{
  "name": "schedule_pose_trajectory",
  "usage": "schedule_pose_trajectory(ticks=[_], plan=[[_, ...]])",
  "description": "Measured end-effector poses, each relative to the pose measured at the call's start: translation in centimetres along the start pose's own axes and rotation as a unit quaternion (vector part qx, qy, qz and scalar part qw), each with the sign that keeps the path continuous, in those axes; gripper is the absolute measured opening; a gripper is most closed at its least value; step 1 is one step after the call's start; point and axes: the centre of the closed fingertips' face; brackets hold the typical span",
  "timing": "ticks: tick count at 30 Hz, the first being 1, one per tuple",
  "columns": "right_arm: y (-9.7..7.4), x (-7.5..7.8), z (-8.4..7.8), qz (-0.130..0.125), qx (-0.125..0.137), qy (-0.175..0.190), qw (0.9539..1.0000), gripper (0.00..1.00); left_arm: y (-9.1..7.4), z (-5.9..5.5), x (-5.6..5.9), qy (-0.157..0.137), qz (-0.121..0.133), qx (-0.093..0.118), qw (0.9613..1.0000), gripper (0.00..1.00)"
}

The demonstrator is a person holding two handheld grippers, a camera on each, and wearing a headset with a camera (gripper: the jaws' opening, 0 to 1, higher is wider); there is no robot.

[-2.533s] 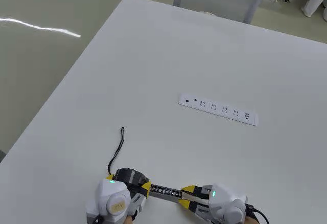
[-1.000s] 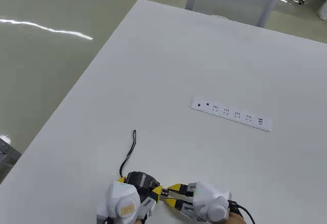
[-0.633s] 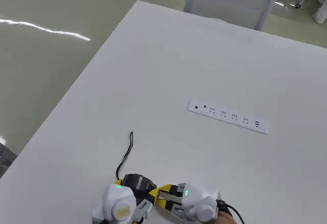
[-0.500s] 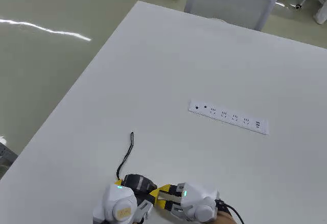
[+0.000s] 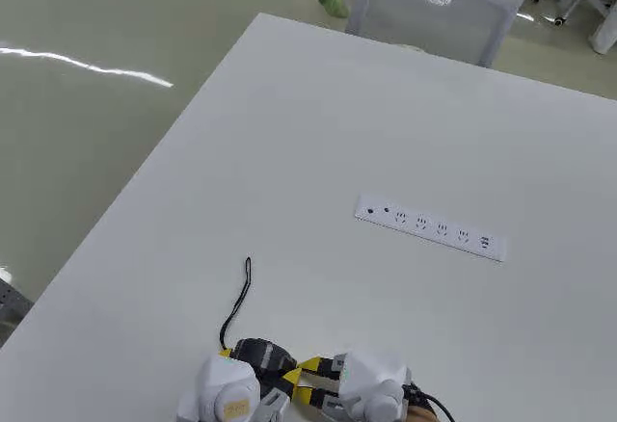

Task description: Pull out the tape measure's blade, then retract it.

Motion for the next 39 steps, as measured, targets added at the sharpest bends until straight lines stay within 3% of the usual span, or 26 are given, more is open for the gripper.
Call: schedule_pose_trajectory(ticks=[5, 12, 22, 28, 31, 39], plan=[[-0.2, 0.0, 0.1, -0.003, -0.002, 0.004, 1.0000, 0.14, 0.0, -0.1, 0.1, 0.006, -0.005, -0.009, 0.9999, 0.62], [-0.7, 0.1, 0.3, -0.014, -0.005, 0.026, 0.9995, 0.21, -0.3, 0.2, 0.3, 0.035, -0.021, -0.017, 0.9990, 0.62], [-2.5, 0.1, 0.6, -0.044, -0.013, 0.048, 0.9978, 0.30, -1.9, 1.9, -0.1, 0.079, -0.044, -0.004, 0.9959, 0.66], [-4.1, 0.4, 1.0, -0.076, -0.016, 0.074, 0.9943, 0.35, -2.7, 2.1, -0.3, 0.104, -0.075, -0.016, 0.9916, 0.70], [-5.1, 0.2, 1.4, -0.089, -0.016, 0.078, 0.9929, 0.38, -3.5, 2.1, -0.1, 0.129, -0.099, -0.022, 0.9864, 0.72], [-7.7, -0.9, 1.4, -0.124, -0.033, 0.106, 0.9862, 0.45, -4.7, 2.2, -1.6, 0.149, -0.121, -0.043, 0.9806, 0.76]])
Point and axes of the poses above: the centre of the closed fingertips' face, and the gripper's own axes: y roughly forward along the fingers, x roughly to its right, z roughly out of its top, and after that the axes turned 14 degrees about -y, right-handed
